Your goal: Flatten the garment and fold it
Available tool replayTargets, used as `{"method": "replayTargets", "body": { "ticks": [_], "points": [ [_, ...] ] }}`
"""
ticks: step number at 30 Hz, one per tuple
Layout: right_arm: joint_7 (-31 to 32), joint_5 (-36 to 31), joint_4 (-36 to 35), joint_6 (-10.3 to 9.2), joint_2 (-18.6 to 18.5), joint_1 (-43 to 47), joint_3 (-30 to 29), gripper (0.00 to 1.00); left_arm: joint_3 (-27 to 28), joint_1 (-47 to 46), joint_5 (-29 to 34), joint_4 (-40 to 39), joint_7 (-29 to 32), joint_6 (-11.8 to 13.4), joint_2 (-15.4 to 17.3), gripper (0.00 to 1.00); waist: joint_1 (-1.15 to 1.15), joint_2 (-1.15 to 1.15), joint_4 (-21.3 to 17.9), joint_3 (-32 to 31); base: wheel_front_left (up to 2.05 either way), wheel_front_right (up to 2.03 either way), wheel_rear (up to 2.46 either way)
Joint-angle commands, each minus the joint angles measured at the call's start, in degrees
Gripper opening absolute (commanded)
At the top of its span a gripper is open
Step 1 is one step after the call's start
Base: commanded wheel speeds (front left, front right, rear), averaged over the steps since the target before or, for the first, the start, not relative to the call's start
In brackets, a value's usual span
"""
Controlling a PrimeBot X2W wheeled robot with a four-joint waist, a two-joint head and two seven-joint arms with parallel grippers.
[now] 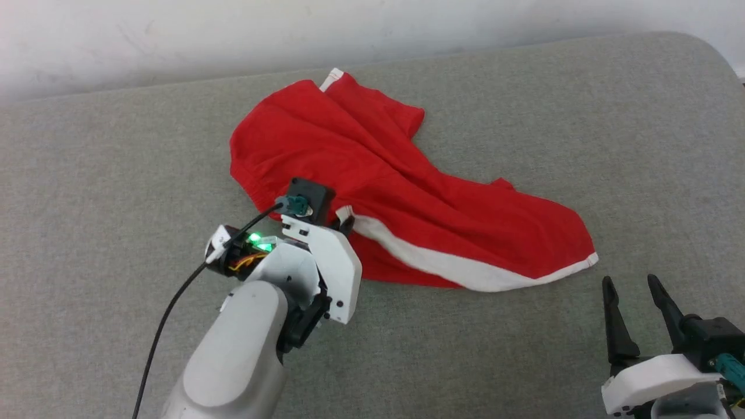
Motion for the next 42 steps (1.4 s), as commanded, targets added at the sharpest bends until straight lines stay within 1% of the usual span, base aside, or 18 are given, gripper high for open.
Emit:
{"method": "replayTargets", "body": {
  "ticks": [1, 4, 11, 12, 16, 19, 23, 28, 33, 34, 35, 36, 42],
  "points": [
    [0.5, -0.4, -0.1, -0.12, 0.2, -0.8, 0.0, 1.0, 0.0, 0.5, -0.5, -1.3, -1.8, -0.4, 0.2, 0.0, 0.0, 0.0, 0.6, -0.4, 0.0, 0.0, 0.0],
    [3.3, 0.1, -0.3, -0.12, -0.4, -0.6, 0.2, 1.0, -0.1, 2.8, -1.0, -3.8, -4.4, -0.9, 0.8, 0.0, 0.0, 0.0, 1.6, -1.0, 0.0, 0.0, 0.0],
    [15.9, 3.9, -0.6, -0.12, -5.1, -1.7, 1.0, 1.0, -1.6, 8.8, -1.4, -9.1, -7.6, -1.7, 2.2, 0.0, 0.0, 0.0, 4.7, -2.4, 0.0, 0.0, 0.0],
    [15.9, 3.9, -0.6, -0.12, -5.1, -1.7, 1.0, 1.0, -1.6, 8.8, -1.4, -9.1, -7.6, -1.7, 2.2, 0.0, 0.0, 0.0, 4.7, -2.4, 0.0, 0.0, 0.0],
    [22.5, 6.7, -0.1, -0.12, -7.1, -4.3, 1.3, 1.0, -2.6, 11.2, -1.5, -10.6, -9.1, -2.1, 2.6, 0.0, 0.0, 0.0, 6.2, -2.5, 0.0, 0.0, 0.0],
    [26.3, 7.3, 1.6, -0.12, -8.4, -6.3, 1.2, 1.0, -3.2, 12.2, -1.6, -11.1, -9.8, -2.2, 2.7, 0.0, 0.0, 0.0, 7.1, -2.3, 0.0, 0.0, 0.0],
    [30.6, 6.6, 5.1, -0.12, -9.2, -8.1, 0.7, 1.0, -4.0, 12.5, -1.7, -10.9, -10.3, -2.4, 2.4, 0.0, 0.0, 0.0, 8.3, -1.9, 0.0, 0.0, 0.0],
    [32.0, 5.8, 8.2, -0.12, -9.5, -9.6, 1.3, 1.0, -4.7, 12.1, -1.7, -10.5, -10.8, -2.4, 1.9, 0.0, 0.0, 0.0, 9.1, -1.4, 0.0, 0.0, 0.0],
    [32.9, 5.8, 10.7, -0.12, -10.5, -10.3, 4.1, 1.0, -5.1, 11.8, -1.8, -10.0, -11.2, -2.3, 1.8, 0.0, 0.0, 0.0, 9.2, -0.8, 0.0, 0.0, 0.0],
    [33.3, 5.7, 11.2, -0.12, -10.7, -10.2, 4.7, 0.58, -5.1, 11.8, -1.8, -9.9, -11.2, -2.3, 1.9, 0.0, 0.0, 0.0, 9.1, -0.8, 0.0, 0.0, 0.0],
    [33.7, 5.9, 11.7, -0.12, -10.9, -10.2, 5.4, 0.22, -5.2, 11.8, -1.8, -9.7, -11.2, -2.3, 2.0, 0.0, 0.0, 0.0, 9.1, -0.9, 0.0, 0.0, 0.0],
    [34.1, 6.1, 12.0, -0.12, -11.0, -10.2, 5.8, 0.0, -5.2, 11.9, -1.9, -9.6, -11.3, -2.4, 2.1, 0.0, 0.0, 0.0, 9.1, -0.9, 0.0, 0.0, 0.0],
    [33.7, 7.4, 12.3, -0.12, -12.2, -10.1, 5.5, 0.0, -5.6, 12.9, -2.0, -9.2, -11.6, -2.5, 3.2, 0.0, 0.0, 0.0, 9.3, -3.2, 0.0, 0.0, 0.0]
  ]
}}
